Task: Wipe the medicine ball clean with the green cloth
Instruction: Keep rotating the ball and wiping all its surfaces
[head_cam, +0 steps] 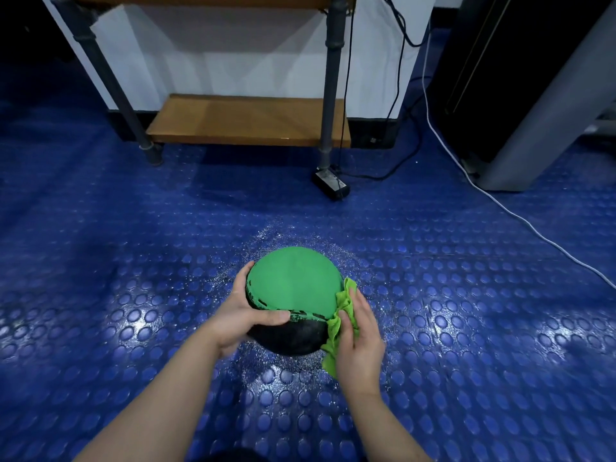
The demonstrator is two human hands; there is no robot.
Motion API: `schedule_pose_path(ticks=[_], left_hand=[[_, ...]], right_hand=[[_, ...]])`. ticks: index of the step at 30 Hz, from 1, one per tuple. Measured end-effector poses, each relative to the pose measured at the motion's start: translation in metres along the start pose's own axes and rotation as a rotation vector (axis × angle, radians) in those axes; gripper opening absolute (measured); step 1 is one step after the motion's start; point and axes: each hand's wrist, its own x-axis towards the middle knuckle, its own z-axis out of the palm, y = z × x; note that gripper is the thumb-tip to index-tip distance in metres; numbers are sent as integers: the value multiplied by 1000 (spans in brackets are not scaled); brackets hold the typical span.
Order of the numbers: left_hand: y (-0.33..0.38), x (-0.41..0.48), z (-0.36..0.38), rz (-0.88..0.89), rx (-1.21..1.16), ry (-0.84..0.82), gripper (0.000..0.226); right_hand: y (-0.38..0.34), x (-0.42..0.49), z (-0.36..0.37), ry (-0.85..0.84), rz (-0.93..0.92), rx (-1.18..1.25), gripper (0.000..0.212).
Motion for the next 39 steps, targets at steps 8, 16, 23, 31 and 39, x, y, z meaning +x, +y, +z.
schedule_pose_path(ticks=[8, 16, 23, 31, 39], left_hand=[[5, -3, -2, -41, -69, 53, 130], [13, 5, 14, -35, -39, 189, 105], [23, 11, 20, -62, -59, 224, 89], [37, 21, 37, -129, -72, 304, 93], [36, 21, 30, -139, -112, 257, 87]], right_hand=[[-17, 24, -15, 178, 84, 82, 35], [-34, 24, 38, -104, -335, -311, 51], [-36, 31, 53, 41, -192, -181, 49], [-47, 72, 52, 201, 259, -15, 40], [-9, 107, 35, 35, 676, 39, 42]])
